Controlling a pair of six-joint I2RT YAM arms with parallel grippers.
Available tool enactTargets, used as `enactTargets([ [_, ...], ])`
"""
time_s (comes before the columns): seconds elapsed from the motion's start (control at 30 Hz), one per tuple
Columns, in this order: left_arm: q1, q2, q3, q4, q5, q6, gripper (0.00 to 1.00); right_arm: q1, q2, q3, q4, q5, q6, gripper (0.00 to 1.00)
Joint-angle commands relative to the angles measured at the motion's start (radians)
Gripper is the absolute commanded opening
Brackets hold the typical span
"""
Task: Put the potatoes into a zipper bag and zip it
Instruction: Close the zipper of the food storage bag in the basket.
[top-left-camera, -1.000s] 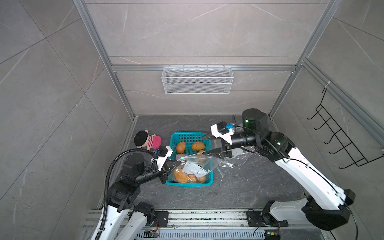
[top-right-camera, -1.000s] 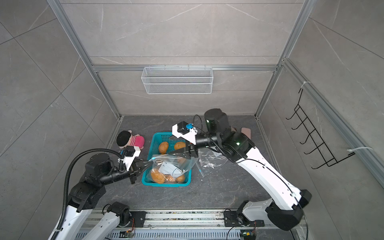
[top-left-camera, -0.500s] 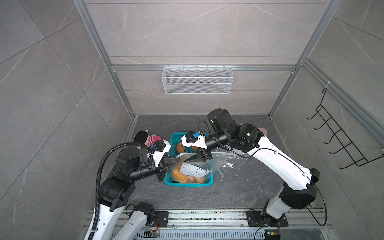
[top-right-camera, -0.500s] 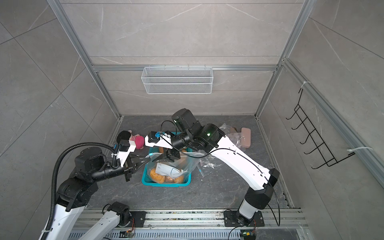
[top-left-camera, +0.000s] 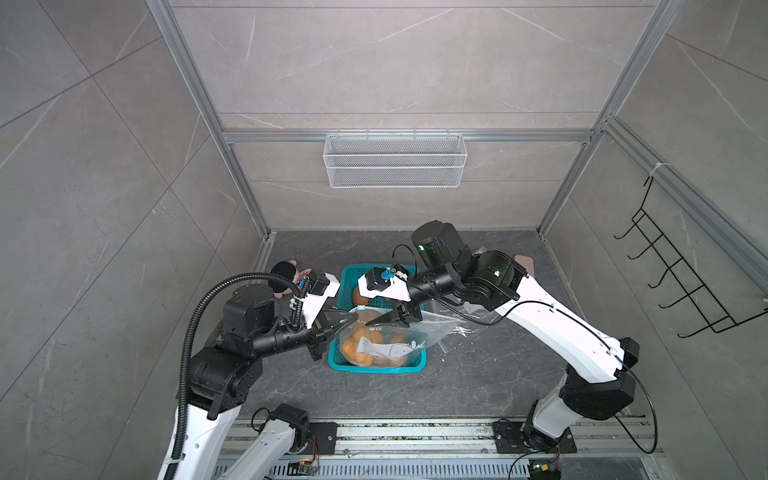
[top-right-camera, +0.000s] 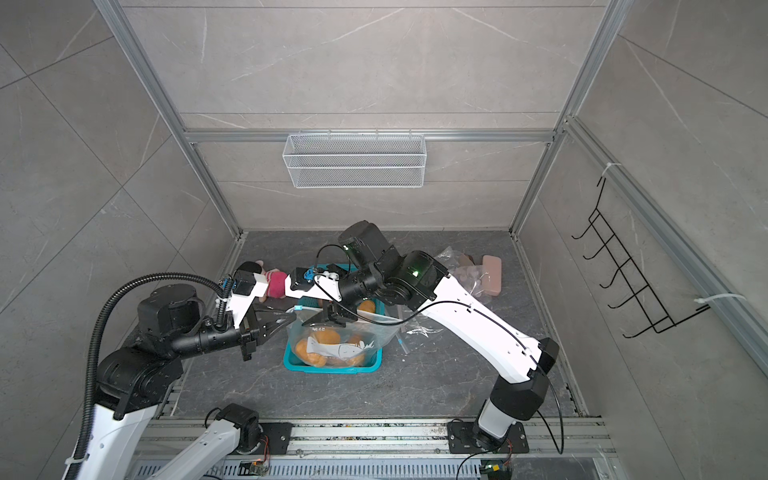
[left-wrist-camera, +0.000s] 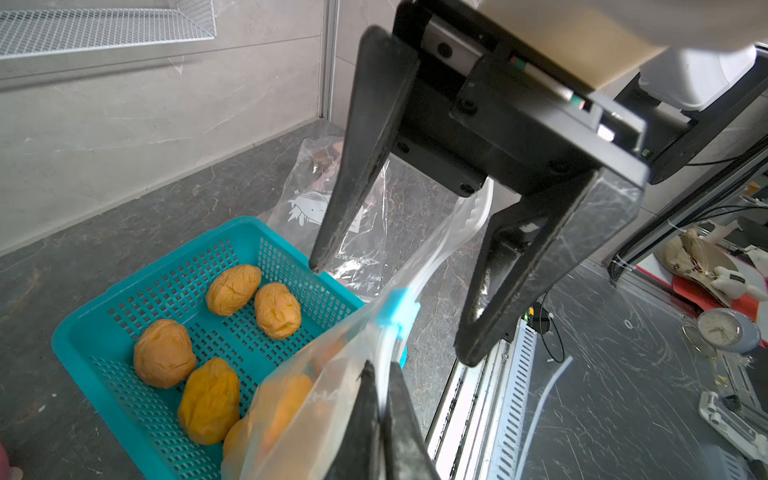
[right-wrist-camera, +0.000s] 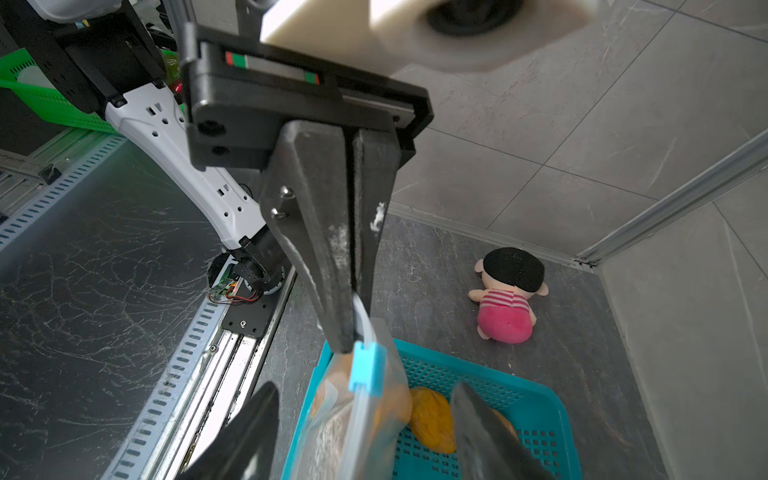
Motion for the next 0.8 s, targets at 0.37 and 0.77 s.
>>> enactTargets([
  [0.37,0.0,0.016,0.038,-0.006,0.019,-0.009,0.0,0.059,-0.033,0.014,0.027,0.1,0.03,0.51],
  [0.77,0.0,0.0,0.025,-0.006,0.011,-0.01,0.0,0.09,-0.021,0.019,0.041,0.158,0.021,0.35],
])
